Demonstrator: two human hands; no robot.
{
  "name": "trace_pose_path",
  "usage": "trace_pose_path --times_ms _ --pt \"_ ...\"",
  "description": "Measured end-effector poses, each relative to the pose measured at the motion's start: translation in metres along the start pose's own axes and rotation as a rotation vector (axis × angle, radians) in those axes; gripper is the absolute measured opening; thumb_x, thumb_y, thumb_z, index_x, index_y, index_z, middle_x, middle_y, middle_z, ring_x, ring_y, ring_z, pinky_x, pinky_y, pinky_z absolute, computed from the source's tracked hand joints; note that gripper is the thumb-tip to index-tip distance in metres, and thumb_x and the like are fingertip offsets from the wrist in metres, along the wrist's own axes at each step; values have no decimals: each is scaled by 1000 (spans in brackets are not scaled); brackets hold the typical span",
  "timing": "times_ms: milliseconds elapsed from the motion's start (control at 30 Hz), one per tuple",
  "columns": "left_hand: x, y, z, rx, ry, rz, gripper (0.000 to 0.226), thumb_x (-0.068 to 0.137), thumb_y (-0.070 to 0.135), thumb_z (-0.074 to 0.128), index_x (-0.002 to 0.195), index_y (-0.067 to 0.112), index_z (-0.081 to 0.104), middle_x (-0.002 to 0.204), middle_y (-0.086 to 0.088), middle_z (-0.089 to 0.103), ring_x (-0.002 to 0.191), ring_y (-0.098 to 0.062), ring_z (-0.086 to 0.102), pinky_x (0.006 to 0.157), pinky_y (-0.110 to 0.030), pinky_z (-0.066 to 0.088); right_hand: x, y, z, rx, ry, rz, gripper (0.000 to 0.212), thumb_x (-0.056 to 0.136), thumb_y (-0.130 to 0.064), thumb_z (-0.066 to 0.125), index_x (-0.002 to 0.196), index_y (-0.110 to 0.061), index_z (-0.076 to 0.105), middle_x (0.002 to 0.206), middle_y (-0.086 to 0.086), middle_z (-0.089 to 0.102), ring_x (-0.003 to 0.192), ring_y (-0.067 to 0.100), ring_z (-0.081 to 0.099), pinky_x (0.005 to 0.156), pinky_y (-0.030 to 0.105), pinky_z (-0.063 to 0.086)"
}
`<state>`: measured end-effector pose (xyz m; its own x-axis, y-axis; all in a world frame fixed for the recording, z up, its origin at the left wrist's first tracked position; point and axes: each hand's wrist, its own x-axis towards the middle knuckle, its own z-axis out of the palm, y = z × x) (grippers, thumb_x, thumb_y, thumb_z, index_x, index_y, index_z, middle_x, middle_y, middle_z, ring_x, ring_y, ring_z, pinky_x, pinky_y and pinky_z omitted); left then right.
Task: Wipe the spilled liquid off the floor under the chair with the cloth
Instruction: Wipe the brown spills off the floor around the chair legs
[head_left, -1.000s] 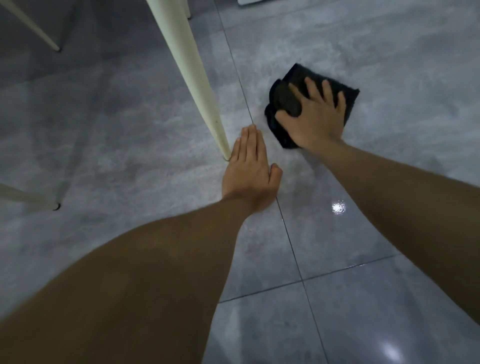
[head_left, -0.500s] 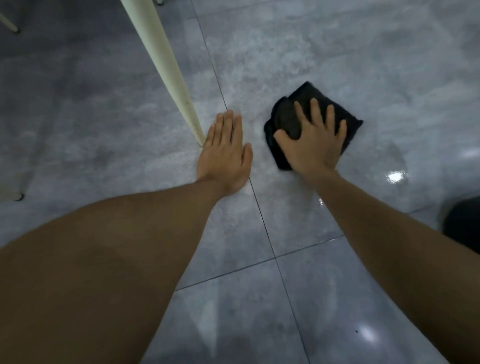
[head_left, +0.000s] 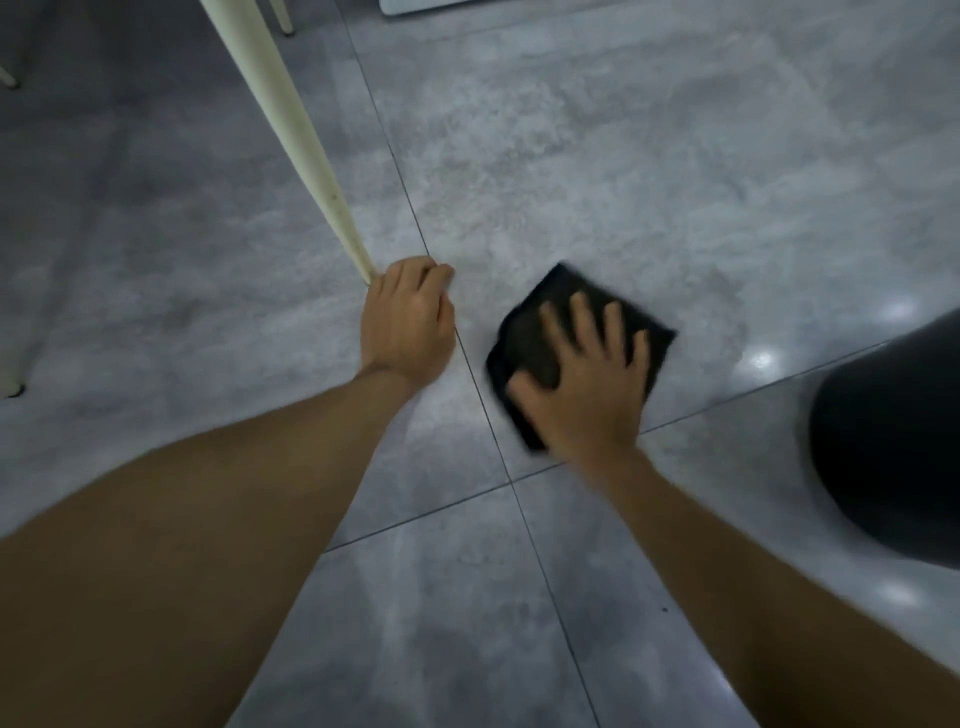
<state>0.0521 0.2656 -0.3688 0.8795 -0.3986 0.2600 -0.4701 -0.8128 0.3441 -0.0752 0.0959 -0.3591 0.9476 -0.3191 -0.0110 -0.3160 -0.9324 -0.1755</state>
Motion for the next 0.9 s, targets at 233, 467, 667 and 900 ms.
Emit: trace_pose_path --times_ms 233,467,667,900 --pt "-89 -31 -36 100 -137 -243 49 104 38 44 149 17 48 157 -12 40 149 -46 21 123 -56 13 -71 10 5 45 4 -397 75 82 -66 56 149 -34 54 165 1 38 153 35 31 121 63 22" --pt "-144 -78 -69 127 -243 -453 60 106 47 23 161 25 22 169 -7 13 154 -43 1 124 -54 2 -42 -127 32 77 -10 -390 77 87 -72 45 152 -32 49 165 5 38 154 38 27 122 63 16" --pt "-177 -103 -94 162 -221 -592 56 107 47 26 160 31 22 169 0 14 155 -38 -1 121 -59 -4 -80 -104 32 94 -29 -755 75 86 -70 55 151 -32 52 165 4 37 154 36 30 121 64 20" --pt "-228 -160 -137 159 -181 -793 56 106 49 24 160 34 21 170 2 11 155 -33 -4 120 -63 -1 -56 -270 59 113 -60 -617 78 86 -74 42 152 -33 50 164 7 40 153 40 28 123 63 15"
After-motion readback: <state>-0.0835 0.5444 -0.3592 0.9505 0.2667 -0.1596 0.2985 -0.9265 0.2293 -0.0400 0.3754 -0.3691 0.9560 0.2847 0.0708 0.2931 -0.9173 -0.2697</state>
